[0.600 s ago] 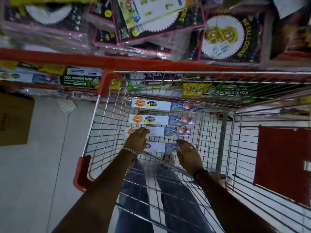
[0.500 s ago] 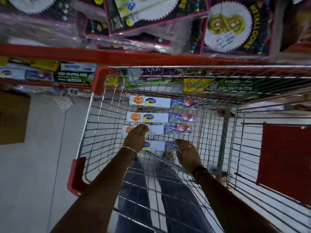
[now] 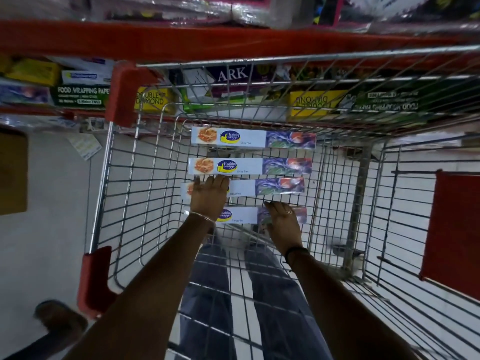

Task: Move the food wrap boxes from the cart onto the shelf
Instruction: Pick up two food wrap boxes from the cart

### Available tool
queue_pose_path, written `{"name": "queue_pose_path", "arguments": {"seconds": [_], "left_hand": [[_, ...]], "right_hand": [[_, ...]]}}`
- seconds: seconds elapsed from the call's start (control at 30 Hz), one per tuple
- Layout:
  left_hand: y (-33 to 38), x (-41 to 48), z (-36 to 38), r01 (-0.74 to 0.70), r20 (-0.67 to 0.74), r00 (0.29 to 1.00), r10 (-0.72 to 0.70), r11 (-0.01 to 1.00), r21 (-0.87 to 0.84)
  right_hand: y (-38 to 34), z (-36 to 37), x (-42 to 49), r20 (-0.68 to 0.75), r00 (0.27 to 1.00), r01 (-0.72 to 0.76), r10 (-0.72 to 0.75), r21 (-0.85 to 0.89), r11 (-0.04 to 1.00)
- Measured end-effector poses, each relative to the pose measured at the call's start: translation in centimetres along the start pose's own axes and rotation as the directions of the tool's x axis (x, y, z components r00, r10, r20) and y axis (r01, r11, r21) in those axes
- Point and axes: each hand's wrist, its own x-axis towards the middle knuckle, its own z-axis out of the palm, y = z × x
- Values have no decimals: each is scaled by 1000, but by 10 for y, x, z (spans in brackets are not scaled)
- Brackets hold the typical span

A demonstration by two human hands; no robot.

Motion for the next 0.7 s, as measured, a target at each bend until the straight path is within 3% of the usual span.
{"name": "queue_pose_path", "arguments": {"seconds": [0.1,0.37,0.7], "left_hand": [[3,-3,-5,-9,-2,1000,9,1000,-25],[4,-28,-48,3,-133,991,-15,996,-89],[-14,-78,-188,94,-337,926,-169,969,-228]], "right_hand": [[-3,4,-5,-37,998,-42,44,73,996],[-22,-33,-30,-153,988,56,-36,125,991],[-62,-136,-55,-131,982,153,-138,108,982]]}}
